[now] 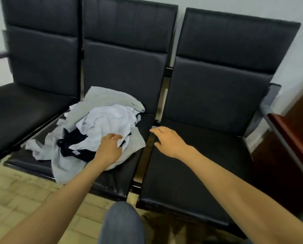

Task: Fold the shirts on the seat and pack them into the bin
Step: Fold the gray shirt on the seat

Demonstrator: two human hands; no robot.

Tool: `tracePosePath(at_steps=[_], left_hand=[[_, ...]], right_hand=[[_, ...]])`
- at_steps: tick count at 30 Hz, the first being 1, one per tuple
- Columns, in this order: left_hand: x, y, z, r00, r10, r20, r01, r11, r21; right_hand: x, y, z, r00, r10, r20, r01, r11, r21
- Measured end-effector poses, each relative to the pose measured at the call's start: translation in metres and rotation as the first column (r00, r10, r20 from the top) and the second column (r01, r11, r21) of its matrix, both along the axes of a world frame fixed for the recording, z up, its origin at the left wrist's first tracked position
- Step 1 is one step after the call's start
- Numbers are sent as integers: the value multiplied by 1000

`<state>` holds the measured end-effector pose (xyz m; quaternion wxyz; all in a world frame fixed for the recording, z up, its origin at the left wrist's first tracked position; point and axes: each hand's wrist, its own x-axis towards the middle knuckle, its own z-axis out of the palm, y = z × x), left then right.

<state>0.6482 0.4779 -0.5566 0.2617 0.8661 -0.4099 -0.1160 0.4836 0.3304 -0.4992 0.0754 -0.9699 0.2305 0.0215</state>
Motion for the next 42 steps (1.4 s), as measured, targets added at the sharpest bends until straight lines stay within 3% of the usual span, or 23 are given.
tracePosePath(at_steps=[4, 10, 14, 17, 21, 24, 26, 28, 31, 33, 37, 42], left_hand=[[45, 5, -19, 988, 153, 30, -154, 987, 46], [87, 0, -51, 969, 246, -27, -244, 967, 73], [98, -12, -64, 955, 282, -94, -290, 953, -84], [118, -23, -62, 931, 362, -43, -362, 905, -225], [153, -38, -53, 936, 336, 103, -296, 913, -280], [171, -51, -44, 954, 300, -1, -287, 911, -296], [185, -57, -43, 944, 325, -54, -328, 906, -267], [203, -57, -47, 921, 388, -32, -388, 907, -165], [229, -50, -54, 883, 421, 207, -435, 900, 23], [238, -42, -56, 859, 449, 246, -459, 888, -19], [229, -38, -45, 864, 498, 77, -443, 824, -354], [192, -44, -5, 919, 324, -226, -395, 752, -528]], right_hand=[[66, -5, -24, 996, 89, -23, -89, 995, 37], [134, -9, -55, 1000, 28, 1, -28, 985, 172], [160, -8, -81, 999, -40, 16, 34, 951, 308], [178, -11, -90, 992, -76, 99, 36, 934, 355], [213, -26, -85, 965, -108, 238, 32, 952, 304], [240, -39, -72, 945, -82, 315, -10, 960, 279], [257, -43, -70, 964, -34, 262, -54, 946, 321], [268, -42, -77, 993, 39, 110, -75, 935, 347], [269, -36, -95, 997, 74, -39, -56, 935, 350], [266, -35, -98, 998, 51, -35, -34, 925, 379], [257, -31, -86, 1000, -14, 10, 6, 838, 545], [242, -16, -62, 952, -230, 201, 46, 759, 650]])
